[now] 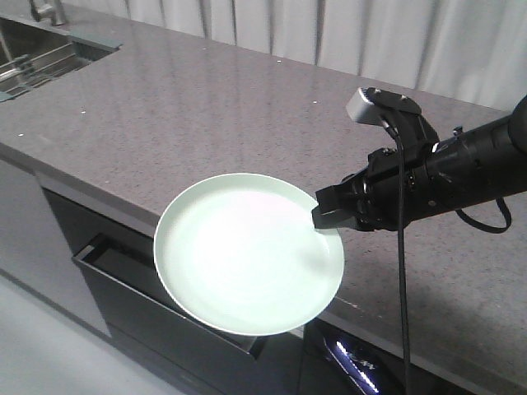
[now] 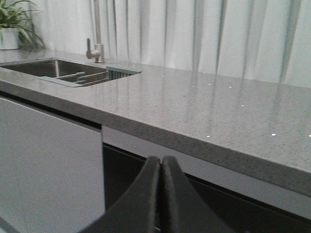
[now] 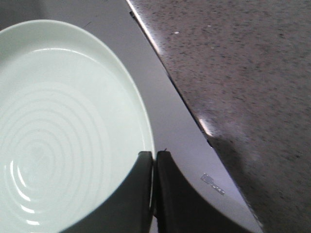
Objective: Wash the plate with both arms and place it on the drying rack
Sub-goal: 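Drive the base away from the counter holding the plate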
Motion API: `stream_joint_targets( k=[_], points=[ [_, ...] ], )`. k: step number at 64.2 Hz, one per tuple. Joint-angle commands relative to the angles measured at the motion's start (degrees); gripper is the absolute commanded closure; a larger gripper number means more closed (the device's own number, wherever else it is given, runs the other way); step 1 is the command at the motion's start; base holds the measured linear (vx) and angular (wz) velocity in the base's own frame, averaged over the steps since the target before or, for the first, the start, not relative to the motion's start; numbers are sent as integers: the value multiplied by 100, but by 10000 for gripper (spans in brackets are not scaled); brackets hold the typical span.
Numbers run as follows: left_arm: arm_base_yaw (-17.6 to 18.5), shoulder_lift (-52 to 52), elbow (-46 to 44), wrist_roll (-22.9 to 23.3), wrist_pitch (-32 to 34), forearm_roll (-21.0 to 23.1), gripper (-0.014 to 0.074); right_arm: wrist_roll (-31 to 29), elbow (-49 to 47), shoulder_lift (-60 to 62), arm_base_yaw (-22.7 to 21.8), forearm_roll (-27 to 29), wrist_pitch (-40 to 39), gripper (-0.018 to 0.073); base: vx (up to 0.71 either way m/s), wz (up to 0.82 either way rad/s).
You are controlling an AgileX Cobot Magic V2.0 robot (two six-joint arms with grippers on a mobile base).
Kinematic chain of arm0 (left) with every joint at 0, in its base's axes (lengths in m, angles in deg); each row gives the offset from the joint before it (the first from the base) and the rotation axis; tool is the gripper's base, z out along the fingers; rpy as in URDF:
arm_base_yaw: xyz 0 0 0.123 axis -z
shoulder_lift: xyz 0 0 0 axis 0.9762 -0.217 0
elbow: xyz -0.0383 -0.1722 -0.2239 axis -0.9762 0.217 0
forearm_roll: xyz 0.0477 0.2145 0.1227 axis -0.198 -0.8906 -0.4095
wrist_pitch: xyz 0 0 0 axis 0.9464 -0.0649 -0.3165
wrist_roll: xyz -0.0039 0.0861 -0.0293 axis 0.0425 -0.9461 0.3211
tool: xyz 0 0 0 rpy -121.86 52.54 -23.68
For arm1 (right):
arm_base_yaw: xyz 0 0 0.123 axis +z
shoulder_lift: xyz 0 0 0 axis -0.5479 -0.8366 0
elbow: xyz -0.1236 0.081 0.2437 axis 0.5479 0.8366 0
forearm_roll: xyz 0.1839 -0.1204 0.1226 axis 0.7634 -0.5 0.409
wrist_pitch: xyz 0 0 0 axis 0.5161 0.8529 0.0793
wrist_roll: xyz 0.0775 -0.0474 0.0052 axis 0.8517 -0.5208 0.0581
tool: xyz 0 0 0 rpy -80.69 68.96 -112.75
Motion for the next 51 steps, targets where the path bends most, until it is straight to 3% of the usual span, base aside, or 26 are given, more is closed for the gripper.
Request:
stream_joint_targets(
  k=[1,51],
  points=[
    [-6,81,-164,28,424,10,603,-60,-131,209,-23,254,-124,567,-6,50],
    [-6,81,-164,28,424,10,603,-60,-131,209,-23,254,-124,567,-6,49]
  ],
)
